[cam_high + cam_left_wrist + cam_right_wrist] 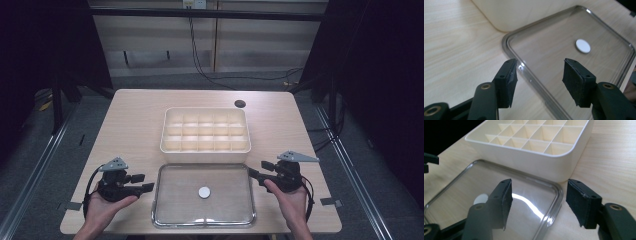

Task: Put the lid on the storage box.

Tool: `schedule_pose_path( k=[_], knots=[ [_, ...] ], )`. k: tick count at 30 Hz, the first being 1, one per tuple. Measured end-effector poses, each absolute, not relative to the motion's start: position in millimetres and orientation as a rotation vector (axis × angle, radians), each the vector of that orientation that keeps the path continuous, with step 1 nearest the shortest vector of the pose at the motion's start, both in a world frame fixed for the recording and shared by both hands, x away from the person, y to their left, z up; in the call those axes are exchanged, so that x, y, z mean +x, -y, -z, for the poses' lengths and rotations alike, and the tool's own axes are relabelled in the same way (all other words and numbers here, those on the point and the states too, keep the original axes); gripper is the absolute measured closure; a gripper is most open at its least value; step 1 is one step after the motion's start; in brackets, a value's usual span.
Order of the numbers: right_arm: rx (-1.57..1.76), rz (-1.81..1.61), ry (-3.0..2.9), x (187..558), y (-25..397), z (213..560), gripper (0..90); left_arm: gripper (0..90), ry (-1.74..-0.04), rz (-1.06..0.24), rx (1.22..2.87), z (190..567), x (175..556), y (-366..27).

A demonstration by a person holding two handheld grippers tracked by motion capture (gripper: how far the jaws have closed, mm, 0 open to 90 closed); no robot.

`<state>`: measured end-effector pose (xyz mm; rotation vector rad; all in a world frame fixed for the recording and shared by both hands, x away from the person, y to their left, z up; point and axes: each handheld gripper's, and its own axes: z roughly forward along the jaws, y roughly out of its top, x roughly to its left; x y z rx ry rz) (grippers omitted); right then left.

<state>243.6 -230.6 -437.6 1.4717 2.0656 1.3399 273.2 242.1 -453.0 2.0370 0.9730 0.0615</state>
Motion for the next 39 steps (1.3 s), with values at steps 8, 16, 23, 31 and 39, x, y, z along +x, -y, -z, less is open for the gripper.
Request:
schedule_pose_path(
  k=[8,16,23,31,39],
  knots=[
    [1.453,-1.323,-2.130,257.0,223.2,445.0,38.5,48.4,-0.968,-0.069,2.018,458.5,280.6,-236.7],
    [1.478,-1.224,-2.220,260.9,222.6,474.8,47.2,48.7,-1.000,-0.066,2.054,473.6,290.1,-238.6],
    [1.520,-1.167,-2.229,264.6,222.8,482.3,52.5,49.5,-0.988,0.023,2.094,487.5,287.4,-231.0],
    [1.555,-1.103,-2.226,266.4,216.7,490.5,49.5,47.7,-0.985,0.004,2.151,492.9,286.1,-222.9],
    [1.544,-1.063,-2.225,266.1,218.1,492.4,49.3,52.5,-0.959,0.011,2.164,493.5,283.2,-217.8]
  ],
)
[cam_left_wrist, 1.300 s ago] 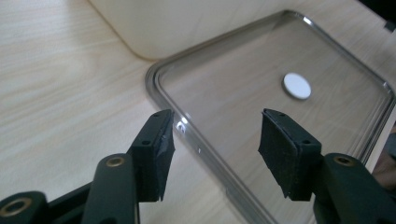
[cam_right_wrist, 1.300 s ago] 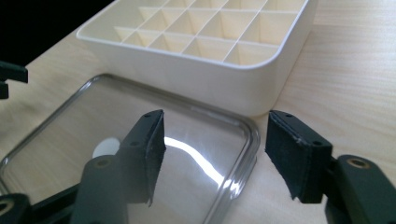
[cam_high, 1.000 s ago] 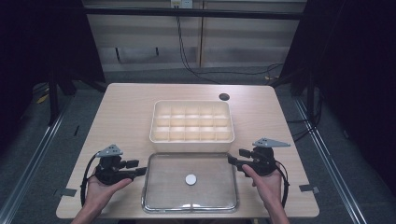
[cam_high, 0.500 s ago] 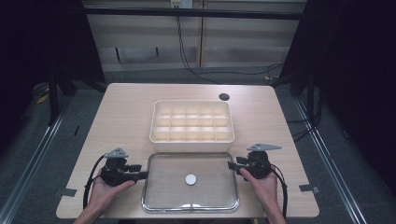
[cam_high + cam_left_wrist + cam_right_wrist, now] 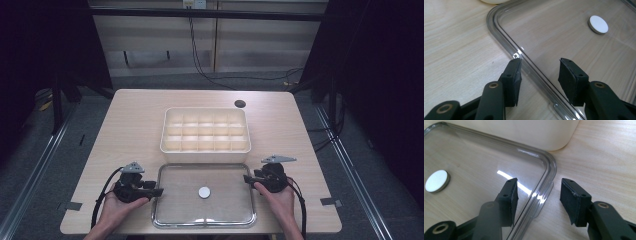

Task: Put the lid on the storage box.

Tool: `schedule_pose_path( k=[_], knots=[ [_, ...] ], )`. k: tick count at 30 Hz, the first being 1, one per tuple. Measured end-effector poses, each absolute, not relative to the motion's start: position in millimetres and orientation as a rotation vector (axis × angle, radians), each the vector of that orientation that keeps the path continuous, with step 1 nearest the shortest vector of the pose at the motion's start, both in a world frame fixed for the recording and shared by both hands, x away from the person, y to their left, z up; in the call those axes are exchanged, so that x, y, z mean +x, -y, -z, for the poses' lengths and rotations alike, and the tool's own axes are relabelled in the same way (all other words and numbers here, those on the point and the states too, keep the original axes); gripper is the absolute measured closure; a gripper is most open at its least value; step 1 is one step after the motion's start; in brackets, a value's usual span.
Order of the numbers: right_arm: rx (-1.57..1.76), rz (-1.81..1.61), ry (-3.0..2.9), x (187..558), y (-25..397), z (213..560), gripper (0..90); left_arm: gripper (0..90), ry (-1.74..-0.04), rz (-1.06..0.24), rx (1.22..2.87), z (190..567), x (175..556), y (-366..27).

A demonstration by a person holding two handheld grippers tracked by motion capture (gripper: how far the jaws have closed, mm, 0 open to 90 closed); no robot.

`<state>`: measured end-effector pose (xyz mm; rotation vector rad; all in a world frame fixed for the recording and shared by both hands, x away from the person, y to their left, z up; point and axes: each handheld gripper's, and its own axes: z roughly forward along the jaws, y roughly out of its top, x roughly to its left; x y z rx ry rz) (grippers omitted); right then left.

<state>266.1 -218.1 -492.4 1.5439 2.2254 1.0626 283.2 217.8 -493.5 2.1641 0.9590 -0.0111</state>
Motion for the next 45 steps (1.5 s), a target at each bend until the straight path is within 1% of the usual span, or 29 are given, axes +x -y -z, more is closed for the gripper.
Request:
schedule_pose_path(
  k=[4,10,16,19,24,26,27,29,34,42,43,44,45],
  knots=[
    [1.522,-1.022,-2.241,264.2,213.8,494.3,51.2,54.1,-0.966,-0.006,2.163,493.6,282.0,-214.8],
    [1.512,-1.006,-2.240,263.1,208.9,497.2,51.5,57.2,-0.957,-0.022,2.167,494.0,281.0,-213.5],
    [1.549,-0.970,-2.208,260.4,211.4,496.6,46.3,57.5,-0.946,-0.015,2.175,493.7,280.2,-212.9],
    [1.546,-0.999,-2.212,257.7,209.4,497.3,45.8,60.9,-0.941,-0.012,2.178,493.9,279.6,-212.3],
    [1.654,-1.083,-2.157,257.5,212.5,498.5,46.3,61.1,-0.938,-0.020,2.188,493.2,278.0,-211.6],
    [1.692,-1.133,-2.143,258.5,217.0,499.4,49.5,61.3,-0.935,-0.021,2.190,493.2,277.8,-211.7],
    [1.692,-1.133,-2.143,258.5,217.0,499.4,49.5,61.8,-0.935,-0.021,2.190,493.2,277.8,-211.7],
    [1.775,-1.235,-2.100,260.0,226.0,502.6,53.9,61.9,-0.937,-0.013,2.189,493.1,278.0,-212.7],
    [1.903,-1.391,-2.012,259.4,236.8,506.8,58.6,61.9,-0.945,-0.018,2.185,493.2,277.6,-212.8],
    [1.950,-1.555,-1.941,255.9,245.0,506.6,63.0,61.9,-0.961,0.002,2.171,493.6,278.0,-216.3],
    [1.955,-1.579,-1.940,255.5,245.5,506.2,64.3,61.9,-0.966,0.005,2.166,493.7,277.7,-216.4],
    [1.951,-1.604,-1.949,255.5,245.7,506.3,67.8,61.8,-0.969,0.006,2.160,494.0,277.4,-216.0],
    [1.948,-1.664,-1.958,255.8,244.0,507.4,67.9,61.8,-0.969,0.006,2.160,494.0,277.4,-216.0]
  ],
)
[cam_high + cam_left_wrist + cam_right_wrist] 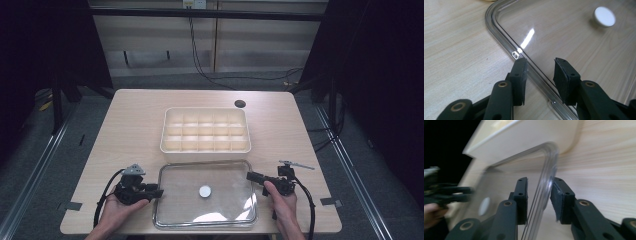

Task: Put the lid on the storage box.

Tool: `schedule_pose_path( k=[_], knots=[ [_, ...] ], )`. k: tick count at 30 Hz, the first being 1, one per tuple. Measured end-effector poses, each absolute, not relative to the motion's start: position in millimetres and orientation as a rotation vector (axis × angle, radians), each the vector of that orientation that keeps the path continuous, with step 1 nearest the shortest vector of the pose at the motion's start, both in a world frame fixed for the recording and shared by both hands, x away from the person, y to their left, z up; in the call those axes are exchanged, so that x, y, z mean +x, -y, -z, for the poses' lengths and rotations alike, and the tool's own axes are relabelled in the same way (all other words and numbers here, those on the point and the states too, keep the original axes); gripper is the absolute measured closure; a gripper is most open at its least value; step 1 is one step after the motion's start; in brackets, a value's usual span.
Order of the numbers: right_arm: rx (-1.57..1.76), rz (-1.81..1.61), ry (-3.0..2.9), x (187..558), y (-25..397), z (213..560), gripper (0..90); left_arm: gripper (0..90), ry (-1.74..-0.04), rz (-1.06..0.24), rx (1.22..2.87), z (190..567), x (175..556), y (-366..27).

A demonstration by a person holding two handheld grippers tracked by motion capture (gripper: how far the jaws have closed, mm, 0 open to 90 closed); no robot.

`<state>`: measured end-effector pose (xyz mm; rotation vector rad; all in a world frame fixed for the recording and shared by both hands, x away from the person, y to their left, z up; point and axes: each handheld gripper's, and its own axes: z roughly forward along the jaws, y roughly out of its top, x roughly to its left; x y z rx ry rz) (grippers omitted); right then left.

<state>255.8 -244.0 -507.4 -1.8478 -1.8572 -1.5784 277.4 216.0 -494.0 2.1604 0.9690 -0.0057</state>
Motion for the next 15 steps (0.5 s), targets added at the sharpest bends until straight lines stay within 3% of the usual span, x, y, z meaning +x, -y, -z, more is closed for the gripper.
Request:
schedule_pose_path(
  k=[10,13,15],
  knots=[
    [-1.783,1.588,1.909,255.3,238.6,503.6,66.0,59.8,-0.958,0.007,2.169,493.6,277.4,-215.3],
    [-1.749,1.583,1.893,256.3,236.1,505.3,60.4,59.9,-0.960,0.007,2.166,493.8,278.1,-215.5],
    [-1.763,1.559,1.925,256.9,233.9,505.4,64.3,59.4,-0.964,0.009,2.162,493.8,278.3,-215.6]
  ],
)
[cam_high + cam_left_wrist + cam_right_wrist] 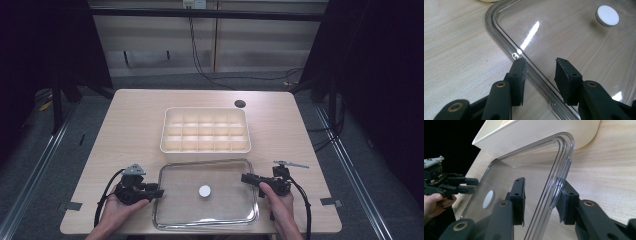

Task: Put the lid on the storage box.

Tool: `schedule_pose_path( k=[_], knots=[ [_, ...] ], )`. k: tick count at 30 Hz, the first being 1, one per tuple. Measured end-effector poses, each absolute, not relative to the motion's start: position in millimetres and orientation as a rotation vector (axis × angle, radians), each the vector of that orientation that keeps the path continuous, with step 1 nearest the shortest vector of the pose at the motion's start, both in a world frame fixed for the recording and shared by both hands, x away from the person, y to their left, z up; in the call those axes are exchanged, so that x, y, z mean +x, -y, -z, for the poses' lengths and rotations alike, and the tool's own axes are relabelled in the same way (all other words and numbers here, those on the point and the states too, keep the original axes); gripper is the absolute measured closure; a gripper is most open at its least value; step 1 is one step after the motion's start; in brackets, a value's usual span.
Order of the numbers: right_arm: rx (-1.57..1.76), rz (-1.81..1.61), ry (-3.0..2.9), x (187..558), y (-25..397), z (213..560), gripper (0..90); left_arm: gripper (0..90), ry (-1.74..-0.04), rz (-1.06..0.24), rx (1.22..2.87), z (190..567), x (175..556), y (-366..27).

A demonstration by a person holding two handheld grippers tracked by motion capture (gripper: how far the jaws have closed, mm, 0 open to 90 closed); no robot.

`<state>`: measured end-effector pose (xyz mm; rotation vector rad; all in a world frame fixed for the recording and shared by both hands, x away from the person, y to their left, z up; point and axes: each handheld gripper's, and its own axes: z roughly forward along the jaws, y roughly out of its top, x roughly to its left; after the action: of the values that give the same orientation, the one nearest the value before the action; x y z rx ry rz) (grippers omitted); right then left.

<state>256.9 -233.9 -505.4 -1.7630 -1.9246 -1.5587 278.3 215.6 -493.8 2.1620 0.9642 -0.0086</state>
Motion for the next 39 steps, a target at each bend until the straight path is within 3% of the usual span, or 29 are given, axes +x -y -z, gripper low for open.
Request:
schedule_pose_path(
  k=[4,14,23,30,39],
  knots=[
    [-1.741,1.598,1.892,257.4,237.0,504.0,68.0,57.8,-0.961,0.019,2.158,493.9,278.7,-215.6],
    [-1.684,1.670,1.903,253.8,236.7,499.8,70.9,40.7,-0.985,-0.003,2.151,493.3,279.8,-215.6],
    [-1.703,1.674,2.008,250.5,236.1,492.1,70.8,31.4,-0.994,0.008,2.136,493.9,280.7,-214.3],
    [-1.681,1.708,1.989,248.7,239.5,489.9,73.7,32.9,-0.993,0.049,2.114,494.5,283.6,-213.9],
    [-1.675,1.720,1.986,248.1,240.6,489.3,72.9,41.4,-0.981,0.090,2.075,491.7,283.8,-219.1]
  ],
)
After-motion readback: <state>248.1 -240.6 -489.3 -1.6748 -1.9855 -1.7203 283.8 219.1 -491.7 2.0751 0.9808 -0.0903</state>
